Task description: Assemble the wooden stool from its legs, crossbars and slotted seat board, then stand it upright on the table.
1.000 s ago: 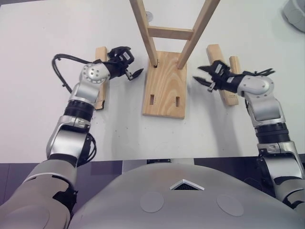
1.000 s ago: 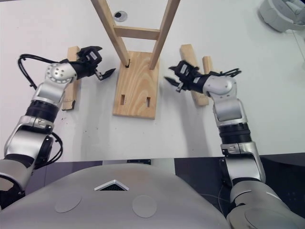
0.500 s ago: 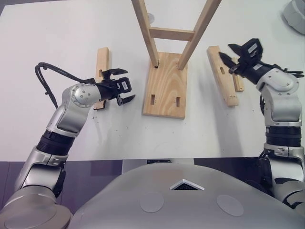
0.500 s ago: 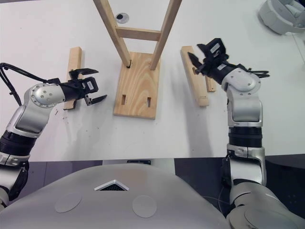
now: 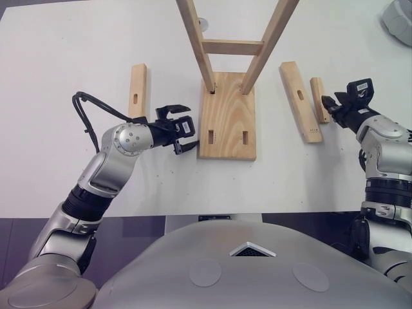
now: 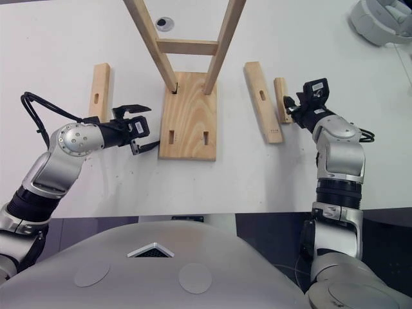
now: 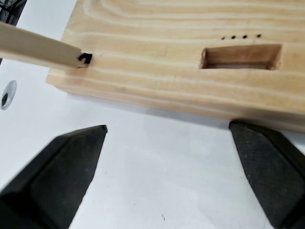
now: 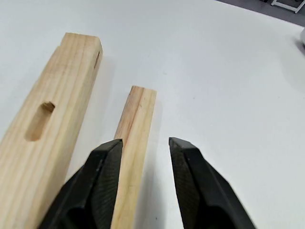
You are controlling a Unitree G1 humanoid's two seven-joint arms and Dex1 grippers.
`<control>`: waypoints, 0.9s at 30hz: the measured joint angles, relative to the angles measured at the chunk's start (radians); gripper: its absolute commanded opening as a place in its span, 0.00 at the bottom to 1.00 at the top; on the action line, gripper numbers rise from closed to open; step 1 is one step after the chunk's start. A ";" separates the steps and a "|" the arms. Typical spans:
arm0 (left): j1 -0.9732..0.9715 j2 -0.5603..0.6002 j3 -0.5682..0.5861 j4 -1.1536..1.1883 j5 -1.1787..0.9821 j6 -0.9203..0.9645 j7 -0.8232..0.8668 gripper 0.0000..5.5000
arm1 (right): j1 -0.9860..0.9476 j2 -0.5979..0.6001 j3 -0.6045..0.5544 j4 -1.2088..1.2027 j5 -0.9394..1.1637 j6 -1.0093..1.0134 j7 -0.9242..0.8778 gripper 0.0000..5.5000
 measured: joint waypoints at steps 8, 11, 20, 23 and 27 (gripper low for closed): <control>-0.036 -0.032 0.143 -0.038 -0.049 0.031 0.070 0.86 | -0.003 0.036 -0.033 0.020 0.055 -0.017 -0.022 0.64; -0.032 -0.038 0.154 -0.044 -0.066 0.034 0.071 0.86 | -0.003 0.036 -0.026 0.014 0.052 -0.024 -0.021 0.65; -0.025 -0.040 0.155 -0.060 -0.078 0.050 0.071 0.86 | -0.027 -0.003 0.043 0.085 0.024 -0.038 0.006 0.54; -0.026 -0.040 0.153 -0.061 -0.078 0.050 0.072 0.86 | -0.027 0.000 0.042 0.079 0.034 -0.021 -0.001 0.45; -0.043 -0.118 0.215 -0.070 -0.136 0.074 0.140 0.86 | -0.014 0.012 0.039 0.061 0.047 -0.012 -0.005 0.30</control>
